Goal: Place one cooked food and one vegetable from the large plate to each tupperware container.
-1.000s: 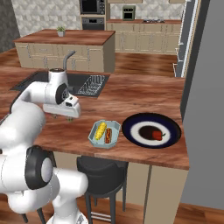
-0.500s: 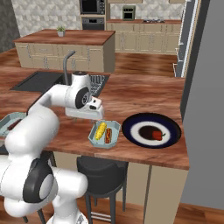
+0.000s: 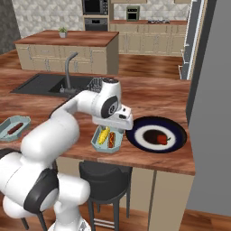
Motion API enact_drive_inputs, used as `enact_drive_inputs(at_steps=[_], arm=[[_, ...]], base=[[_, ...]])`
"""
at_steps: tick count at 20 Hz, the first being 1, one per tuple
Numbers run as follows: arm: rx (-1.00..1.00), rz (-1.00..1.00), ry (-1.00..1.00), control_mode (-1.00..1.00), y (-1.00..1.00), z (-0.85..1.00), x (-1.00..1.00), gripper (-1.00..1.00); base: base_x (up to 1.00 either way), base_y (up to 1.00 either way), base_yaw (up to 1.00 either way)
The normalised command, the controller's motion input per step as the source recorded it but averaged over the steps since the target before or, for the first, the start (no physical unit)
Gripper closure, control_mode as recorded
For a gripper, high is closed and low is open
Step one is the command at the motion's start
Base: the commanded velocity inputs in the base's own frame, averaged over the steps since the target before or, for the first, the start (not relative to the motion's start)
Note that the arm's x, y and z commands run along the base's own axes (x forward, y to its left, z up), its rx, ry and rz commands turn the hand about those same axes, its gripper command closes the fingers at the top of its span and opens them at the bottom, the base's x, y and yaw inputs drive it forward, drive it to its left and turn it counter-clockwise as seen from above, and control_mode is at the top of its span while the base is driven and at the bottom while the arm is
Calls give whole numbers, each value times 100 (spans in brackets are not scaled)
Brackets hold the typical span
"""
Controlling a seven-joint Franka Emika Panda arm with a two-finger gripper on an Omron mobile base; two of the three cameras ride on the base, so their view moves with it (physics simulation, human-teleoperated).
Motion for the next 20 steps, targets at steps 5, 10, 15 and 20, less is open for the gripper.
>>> enact_drive_inputs(at_steps=[5,10,15,20], arm=[[0,-29,0,-100,-94,0,1,-100],[-1,-44,0,-100,-58,0,22,-100],[-4,-54,0,-100,-35,-6,24,-100],[-6,-67,-12,-100,-16,-24,3,-100]], base=[[0,0,0],[0,0,0],[0,0,0],[0,0,0]])
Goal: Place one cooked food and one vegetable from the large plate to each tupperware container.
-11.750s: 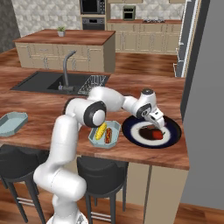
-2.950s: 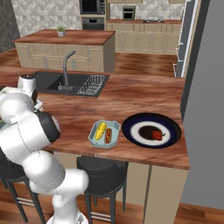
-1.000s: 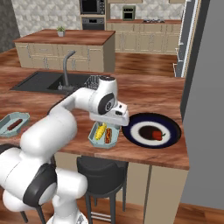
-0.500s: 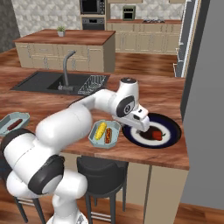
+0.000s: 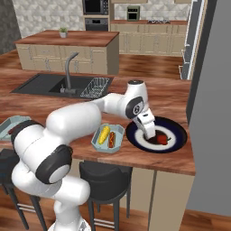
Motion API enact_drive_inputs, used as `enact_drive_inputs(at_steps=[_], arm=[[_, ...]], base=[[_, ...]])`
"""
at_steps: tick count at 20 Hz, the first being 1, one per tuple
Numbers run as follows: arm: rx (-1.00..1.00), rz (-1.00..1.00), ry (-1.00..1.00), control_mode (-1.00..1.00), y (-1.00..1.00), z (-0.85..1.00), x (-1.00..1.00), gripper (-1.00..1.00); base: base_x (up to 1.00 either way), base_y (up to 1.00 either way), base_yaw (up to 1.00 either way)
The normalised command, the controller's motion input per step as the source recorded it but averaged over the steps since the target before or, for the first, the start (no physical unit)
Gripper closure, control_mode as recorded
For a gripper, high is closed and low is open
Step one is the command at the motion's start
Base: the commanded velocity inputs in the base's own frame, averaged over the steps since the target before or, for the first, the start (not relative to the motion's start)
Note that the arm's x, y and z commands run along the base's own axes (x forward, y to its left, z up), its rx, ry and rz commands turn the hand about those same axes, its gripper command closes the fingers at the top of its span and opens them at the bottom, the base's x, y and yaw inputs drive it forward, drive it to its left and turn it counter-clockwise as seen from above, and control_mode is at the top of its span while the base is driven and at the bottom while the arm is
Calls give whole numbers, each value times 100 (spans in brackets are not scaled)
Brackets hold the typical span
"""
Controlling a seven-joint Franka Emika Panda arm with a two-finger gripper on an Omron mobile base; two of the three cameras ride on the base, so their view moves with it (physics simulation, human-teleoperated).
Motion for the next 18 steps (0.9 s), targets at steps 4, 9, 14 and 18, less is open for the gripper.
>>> enact_drive_inputs(at_steps=[4,9,14,18], arm=[[5,-46,-15,-100,-47,-24,7,-100],[22,-21,-2,-100,-52,-6,21,-100],[15,-8,0,-100,-28,-1,36,-100],[0,0,3,-100,-1,-3,38,-100]], base=[[0,0,0],[0,0,0],[0,0,0],[0,0,0]])
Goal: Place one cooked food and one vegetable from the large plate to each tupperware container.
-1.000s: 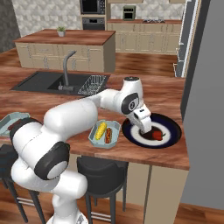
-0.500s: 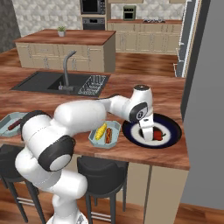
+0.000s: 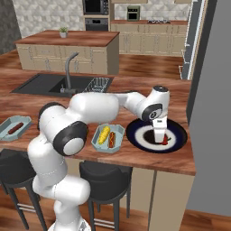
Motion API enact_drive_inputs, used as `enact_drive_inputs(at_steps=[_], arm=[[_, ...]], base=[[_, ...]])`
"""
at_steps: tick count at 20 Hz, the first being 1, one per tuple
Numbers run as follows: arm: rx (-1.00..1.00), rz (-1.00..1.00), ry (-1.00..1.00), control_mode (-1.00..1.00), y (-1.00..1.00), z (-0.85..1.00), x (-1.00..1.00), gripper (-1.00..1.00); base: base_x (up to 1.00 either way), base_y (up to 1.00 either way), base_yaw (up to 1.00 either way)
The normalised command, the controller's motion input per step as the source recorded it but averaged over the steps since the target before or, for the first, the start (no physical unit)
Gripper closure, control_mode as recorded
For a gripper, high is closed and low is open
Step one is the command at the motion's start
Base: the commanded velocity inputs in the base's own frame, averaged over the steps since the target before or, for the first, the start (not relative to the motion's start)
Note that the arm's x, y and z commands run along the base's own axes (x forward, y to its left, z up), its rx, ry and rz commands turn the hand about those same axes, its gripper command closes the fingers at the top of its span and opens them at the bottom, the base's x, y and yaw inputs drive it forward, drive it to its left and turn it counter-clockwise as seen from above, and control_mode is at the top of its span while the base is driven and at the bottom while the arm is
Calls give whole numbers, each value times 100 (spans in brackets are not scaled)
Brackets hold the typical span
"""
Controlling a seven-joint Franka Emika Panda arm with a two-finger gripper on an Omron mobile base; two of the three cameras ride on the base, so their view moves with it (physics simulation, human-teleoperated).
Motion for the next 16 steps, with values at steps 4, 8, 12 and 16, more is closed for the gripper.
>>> enact_drive_inputs(at_steps=[4,8,12,16], arm=[[-1,0,2,-100,0,-31,28,-100],[-1,0,1,-100,-11,-44,36,-100],[0,0,0,-100,-44,-35,24,-100],[0,0,0,-100,-26,-33,31,-100]], base=[[0,0,0],[0,0,0],[0,0,0],[0,0,0]])
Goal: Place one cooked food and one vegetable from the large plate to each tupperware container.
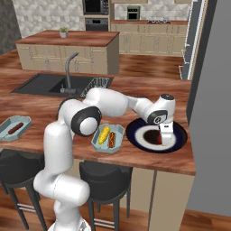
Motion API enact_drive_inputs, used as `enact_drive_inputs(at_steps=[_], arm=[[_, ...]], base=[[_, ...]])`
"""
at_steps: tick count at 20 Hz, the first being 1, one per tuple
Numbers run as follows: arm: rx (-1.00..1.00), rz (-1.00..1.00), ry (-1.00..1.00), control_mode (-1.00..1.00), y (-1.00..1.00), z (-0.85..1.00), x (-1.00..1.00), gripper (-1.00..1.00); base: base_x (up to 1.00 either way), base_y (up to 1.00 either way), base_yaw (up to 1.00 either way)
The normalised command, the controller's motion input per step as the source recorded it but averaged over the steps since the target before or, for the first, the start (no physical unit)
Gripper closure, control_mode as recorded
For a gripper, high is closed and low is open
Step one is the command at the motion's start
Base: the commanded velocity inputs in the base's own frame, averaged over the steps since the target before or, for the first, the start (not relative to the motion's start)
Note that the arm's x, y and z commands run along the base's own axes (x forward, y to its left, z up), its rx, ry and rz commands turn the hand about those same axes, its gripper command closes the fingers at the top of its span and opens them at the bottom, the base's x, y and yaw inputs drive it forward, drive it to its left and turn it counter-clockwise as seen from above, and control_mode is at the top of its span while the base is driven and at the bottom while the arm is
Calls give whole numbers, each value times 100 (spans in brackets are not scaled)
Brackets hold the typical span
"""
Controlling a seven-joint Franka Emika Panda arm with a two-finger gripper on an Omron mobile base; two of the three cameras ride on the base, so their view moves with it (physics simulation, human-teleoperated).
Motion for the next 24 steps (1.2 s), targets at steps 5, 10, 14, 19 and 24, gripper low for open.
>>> enact_drive_inputs(at_steps=[5,10,14,19,24], arm=[[0,0,0,-100,0,-17,25,-100],[0,0,0,-100,0,-17,25,-100],[0,0,0,-100,0,-20,23,-100],[0,0,0,-100,0,-26,8,-100],[0,0,0,-100,0,-33,2,-100]], base=[[0,0,0],[0,0,0],[0,0,0],[0,0,0],[0,0,0]])
